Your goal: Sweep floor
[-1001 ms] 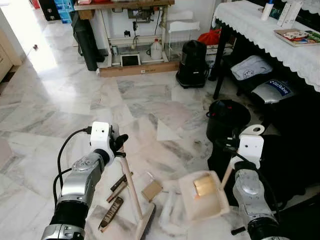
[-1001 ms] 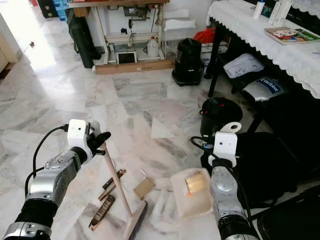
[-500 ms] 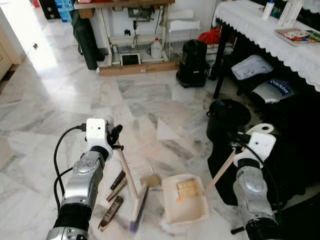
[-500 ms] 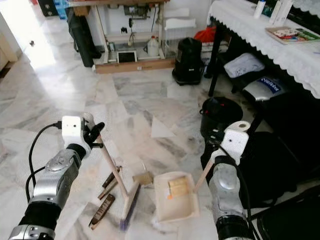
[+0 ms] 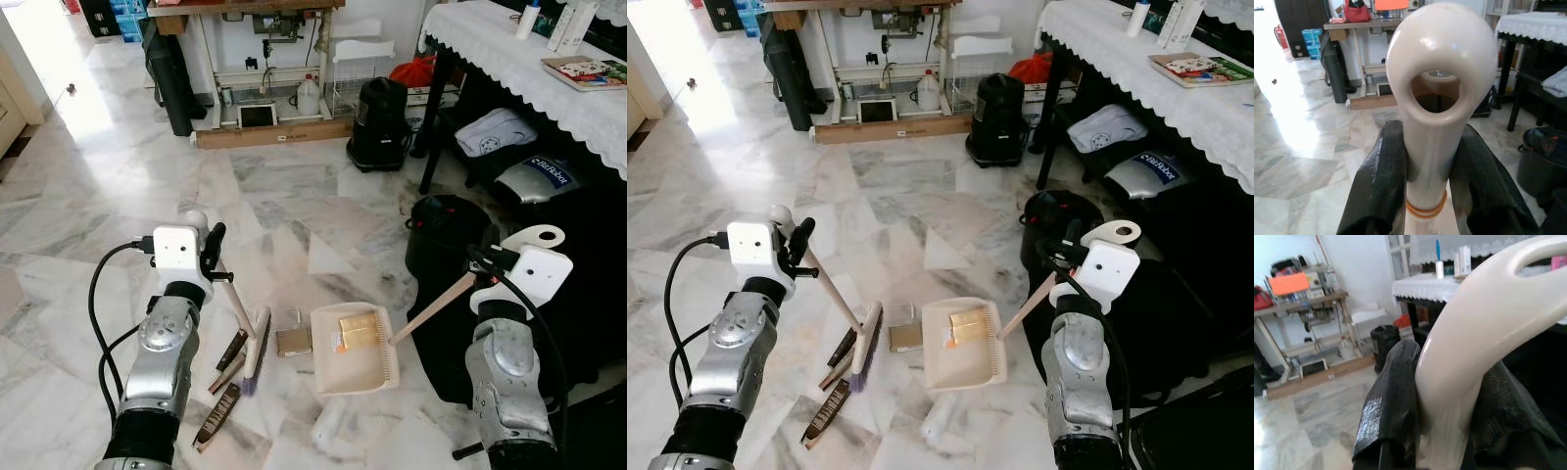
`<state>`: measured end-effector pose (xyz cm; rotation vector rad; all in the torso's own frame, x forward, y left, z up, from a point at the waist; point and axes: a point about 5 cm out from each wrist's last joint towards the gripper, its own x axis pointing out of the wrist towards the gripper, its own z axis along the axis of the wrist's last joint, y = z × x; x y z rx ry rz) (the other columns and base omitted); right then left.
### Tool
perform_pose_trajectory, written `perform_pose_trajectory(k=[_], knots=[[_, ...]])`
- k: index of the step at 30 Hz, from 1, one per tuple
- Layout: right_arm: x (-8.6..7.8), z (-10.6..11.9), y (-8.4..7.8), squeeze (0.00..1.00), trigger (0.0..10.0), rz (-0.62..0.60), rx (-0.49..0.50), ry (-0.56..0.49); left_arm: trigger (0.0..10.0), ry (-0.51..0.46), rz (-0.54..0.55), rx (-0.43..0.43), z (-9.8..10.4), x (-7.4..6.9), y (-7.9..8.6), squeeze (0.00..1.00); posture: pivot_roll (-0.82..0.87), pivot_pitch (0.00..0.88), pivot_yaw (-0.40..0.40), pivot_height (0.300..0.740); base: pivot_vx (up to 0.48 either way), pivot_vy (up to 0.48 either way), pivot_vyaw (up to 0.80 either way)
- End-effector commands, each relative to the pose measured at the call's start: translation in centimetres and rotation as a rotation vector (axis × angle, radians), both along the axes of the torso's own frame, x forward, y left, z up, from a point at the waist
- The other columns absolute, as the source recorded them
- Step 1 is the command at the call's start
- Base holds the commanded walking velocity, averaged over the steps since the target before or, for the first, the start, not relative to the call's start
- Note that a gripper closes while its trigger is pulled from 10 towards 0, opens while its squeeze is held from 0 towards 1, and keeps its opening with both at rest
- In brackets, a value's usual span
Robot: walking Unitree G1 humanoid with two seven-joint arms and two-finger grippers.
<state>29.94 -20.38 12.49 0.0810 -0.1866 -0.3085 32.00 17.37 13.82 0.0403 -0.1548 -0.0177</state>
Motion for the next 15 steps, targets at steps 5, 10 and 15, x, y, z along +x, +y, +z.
perform_pose_trajectory(k=[5,10,15], knots=[[-0.4,1.7,0.8,0.0,10.0,0.025,-0.021,-0.061,10.0,-0.102,0.026,0.09,1.1,-0.8,-0.1,0.0,-0.04,0.0,-0.02,0.74,0.0,0.0,0.31],[-0.7,1.8,1.0,0.0,10.0,0.024,-0.012,-0.06,10.0,-0.103,0.036,0.093,0.7,-1.1,-0.1,0.0,-0.04,0.0,-0.02,0.74,0.0,0.0,0.8],[-1.0,1.9,1.4,0.0,10.0,0.028,-0.006,-0.058,10.0,-0.115,0.044,0.099,0.8,-1.1,-0.3,0.0,-0.04,0.0,-0.018,0.74,0.0,0.0,0.8]])
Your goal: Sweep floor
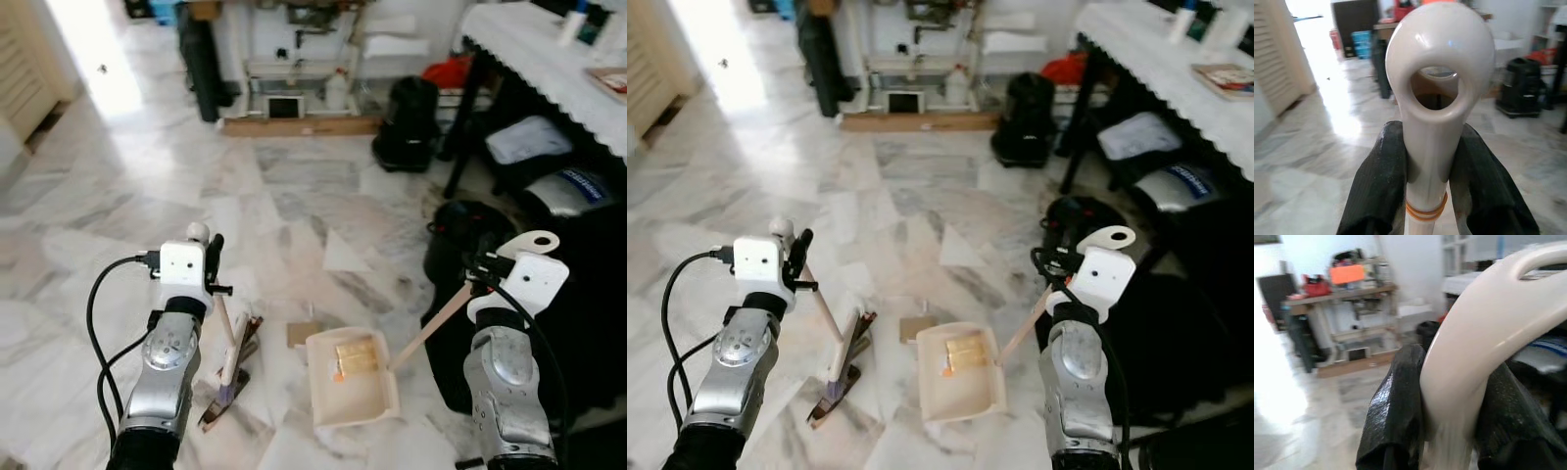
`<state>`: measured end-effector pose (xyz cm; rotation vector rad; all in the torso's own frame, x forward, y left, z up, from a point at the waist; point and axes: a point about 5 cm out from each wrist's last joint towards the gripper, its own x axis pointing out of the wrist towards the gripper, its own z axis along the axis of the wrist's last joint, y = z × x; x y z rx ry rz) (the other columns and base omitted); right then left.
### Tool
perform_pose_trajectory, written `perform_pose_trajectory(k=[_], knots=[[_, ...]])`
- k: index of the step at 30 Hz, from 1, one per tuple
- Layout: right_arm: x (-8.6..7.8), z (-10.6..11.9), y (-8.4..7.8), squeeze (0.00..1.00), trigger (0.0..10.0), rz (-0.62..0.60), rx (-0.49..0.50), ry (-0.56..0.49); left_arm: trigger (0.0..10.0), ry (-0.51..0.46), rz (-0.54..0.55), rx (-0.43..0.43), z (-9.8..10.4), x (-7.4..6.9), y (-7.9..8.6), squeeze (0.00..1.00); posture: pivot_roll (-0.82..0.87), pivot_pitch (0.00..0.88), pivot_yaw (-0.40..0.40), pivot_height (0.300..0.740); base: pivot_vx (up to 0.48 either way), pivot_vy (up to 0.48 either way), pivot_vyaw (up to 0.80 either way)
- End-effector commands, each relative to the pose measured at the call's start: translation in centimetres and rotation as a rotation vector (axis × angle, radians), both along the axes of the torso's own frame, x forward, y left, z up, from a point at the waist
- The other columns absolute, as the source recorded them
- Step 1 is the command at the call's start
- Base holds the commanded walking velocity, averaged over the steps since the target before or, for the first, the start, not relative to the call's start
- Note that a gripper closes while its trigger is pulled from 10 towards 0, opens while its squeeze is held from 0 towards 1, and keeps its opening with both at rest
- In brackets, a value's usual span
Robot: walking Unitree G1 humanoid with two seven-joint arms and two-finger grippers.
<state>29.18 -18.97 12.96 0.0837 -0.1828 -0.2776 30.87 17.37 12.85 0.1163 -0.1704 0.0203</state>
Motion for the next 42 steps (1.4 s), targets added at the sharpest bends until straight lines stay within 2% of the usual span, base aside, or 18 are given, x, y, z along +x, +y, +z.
perform_pose_trajectory(k=[1,17,42], knots=[[-0.26,1.46,0.11,0.0,10.0,-0.002,-0.004,-0.062,10.0,-0.097,-0.002,0.031,1.7,0.07,-0.28,0.0,-0.05,0.0,-0.017,0.74,0.0,0.0,0.8],[-0.04,1.79,0.76,0.0,10.0,0.018,0.011,-0.066,10.0,-0.108,-0.005,0.047,1.84,0.25,-0.2,0.0,-0.04,0.0,-0.011,0.74,0.0,0.0,0.8],[0.52,2.42,0.65,0.0,10.0,0.023,0.021,-0.071,10.0,-0.106,0.028,0.065,2.13,0.56,0.0,0.0,-0.03,0.0,-0.022,0.74,0.0,0.0,0.8]])
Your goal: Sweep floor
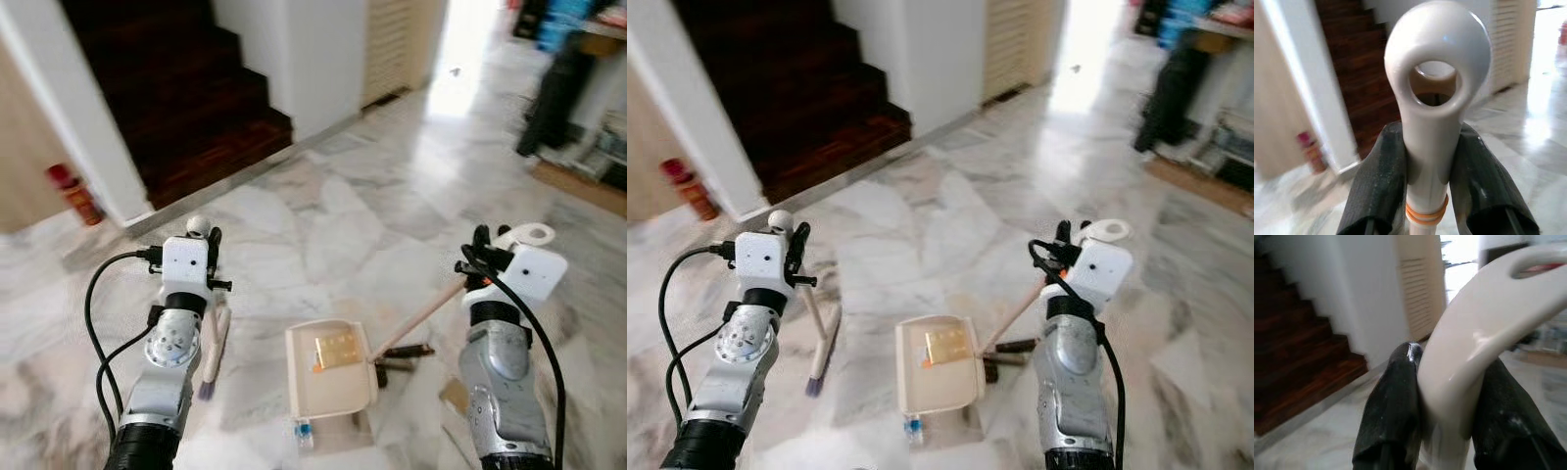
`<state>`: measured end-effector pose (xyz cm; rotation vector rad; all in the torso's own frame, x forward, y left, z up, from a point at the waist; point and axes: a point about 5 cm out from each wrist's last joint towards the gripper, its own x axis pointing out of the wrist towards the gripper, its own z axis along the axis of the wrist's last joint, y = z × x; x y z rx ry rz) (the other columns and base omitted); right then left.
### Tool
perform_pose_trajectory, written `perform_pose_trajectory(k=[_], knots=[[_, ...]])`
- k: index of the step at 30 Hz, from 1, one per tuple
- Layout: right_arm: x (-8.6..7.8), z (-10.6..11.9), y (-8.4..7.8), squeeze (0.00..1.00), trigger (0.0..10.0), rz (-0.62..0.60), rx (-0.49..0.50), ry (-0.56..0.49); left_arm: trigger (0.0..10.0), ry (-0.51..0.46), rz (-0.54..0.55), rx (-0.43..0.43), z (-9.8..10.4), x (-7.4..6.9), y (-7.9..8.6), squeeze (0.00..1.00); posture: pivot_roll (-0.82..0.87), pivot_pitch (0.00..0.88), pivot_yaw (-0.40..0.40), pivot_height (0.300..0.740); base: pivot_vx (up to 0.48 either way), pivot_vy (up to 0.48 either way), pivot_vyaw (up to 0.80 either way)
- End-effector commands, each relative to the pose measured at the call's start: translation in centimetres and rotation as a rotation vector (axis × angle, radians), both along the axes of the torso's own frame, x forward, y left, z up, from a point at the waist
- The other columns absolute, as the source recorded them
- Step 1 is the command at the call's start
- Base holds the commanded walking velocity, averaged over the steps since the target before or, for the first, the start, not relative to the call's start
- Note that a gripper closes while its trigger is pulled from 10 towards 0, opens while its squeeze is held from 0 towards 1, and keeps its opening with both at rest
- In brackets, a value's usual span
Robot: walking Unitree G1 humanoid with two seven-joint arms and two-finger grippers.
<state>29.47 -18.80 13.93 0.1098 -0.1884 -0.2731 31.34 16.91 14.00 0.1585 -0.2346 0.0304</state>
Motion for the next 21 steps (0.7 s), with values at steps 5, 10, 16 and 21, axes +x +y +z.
perform_pose_trajectory(k=[5,10,16,21], knots=[[0.26,1.5,0.46,0.0,10.0,0.017,-0.001,-0.061,10.0,-0.04,0.022,0.02,1.03,0.12,0.47,0.0,-0.03,0.0,-0.022,0.74,0.0,0.0,0.8],[0.33,1.59,0.53,0.0,10.0,0.02,0.002,-0.062,10.0,-0.042,0.028,0.018,1.18,0.16,0.64,0.0,-0.03,0.0,-0.023,0.74,0.0,0.0,0.8],[0.43,1.55,0.74,0.0,10.0,0.031,0.036,-0.058,10.0,-0.036,0.035,0.012,1.16,0.1,0.78,0.0,-0.03,0.0,-0.024,0.74,0.0,0.0,0.13],[0.43,1.51,0.69,0.0,10.0,0.035,0.054,-0.056,10.0,-0.029,0.037,0.011,1.05,0.07,0.74,0.0,-0.03,0.0,-0.025,0.74,0.0,0.365,0.0]])
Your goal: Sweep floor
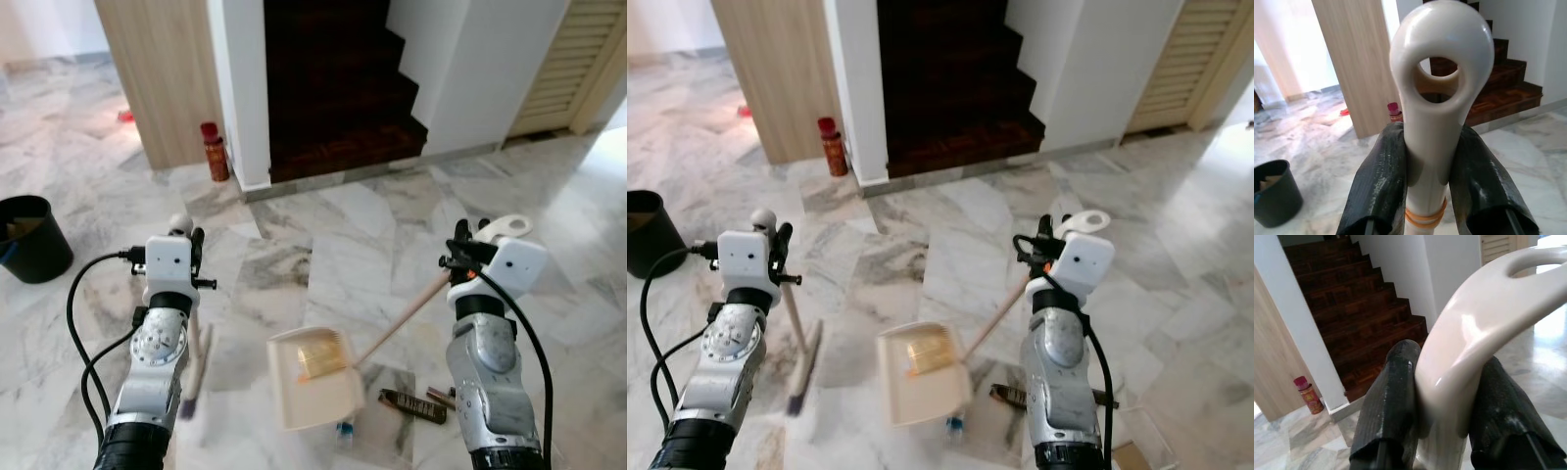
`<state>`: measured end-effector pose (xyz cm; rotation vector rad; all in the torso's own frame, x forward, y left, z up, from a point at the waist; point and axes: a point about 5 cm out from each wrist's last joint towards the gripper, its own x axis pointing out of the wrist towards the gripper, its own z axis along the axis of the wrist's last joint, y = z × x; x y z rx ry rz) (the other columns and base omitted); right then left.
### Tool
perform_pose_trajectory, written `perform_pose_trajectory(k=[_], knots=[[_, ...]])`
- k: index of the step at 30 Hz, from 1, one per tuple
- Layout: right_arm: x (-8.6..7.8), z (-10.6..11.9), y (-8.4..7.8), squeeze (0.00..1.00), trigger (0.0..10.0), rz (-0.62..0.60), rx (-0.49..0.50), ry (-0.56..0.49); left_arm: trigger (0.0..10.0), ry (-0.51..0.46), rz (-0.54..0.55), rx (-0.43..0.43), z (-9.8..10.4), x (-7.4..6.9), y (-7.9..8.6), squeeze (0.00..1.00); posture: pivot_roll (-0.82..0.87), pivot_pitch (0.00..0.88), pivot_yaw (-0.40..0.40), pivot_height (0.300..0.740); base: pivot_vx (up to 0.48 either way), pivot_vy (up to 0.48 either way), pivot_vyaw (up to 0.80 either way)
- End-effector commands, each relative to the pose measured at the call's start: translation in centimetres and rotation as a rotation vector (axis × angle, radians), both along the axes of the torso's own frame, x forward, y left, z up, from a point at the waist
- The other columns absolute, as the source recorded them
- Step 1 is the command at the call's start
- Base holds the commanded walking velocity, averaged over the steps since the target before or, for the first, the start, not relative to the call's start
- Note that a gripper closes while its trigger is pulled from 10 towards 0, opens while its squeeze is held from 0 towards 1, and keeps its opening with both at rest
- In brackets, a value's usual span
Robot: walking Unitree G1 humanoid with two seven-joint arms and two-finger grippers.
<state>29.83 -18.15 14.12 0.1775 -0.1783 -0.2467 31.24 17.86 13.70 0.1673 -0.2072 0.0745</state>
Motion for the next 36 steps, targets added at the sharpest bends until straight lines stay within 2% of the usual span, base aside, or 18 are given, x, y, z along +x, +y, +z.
perform_pose_trajectory(k=[1,19,36], knots=[[0.08,1.32,0.05,0.0,10.0,0.001,-0.01,-0.054,10.0,-0.052,-0.01,0.009,1.34,0.17,-0.19,0.0,-0.03,0.0,-0.025,0.74,0.0,0.368,0.0],[0.33,1.4,0.41,0.0,10.0,0.03,-0.027,-0.044,10.0,-0.048,-0.013,0.004,1.31,0.18,-0.32,0.0,-0.02,0.0,-0.026,0.74,0.0,0.373,0.0],[0.37,1.55,0.68,0.0,10.0,0.047,-0.024,-0.052,10.0,-0.047,-0.013,0.004,1.32,0.06,-0.35,0.0,-0.02,0.0,-0.028,0.74,0.0,0.374,0.64]])
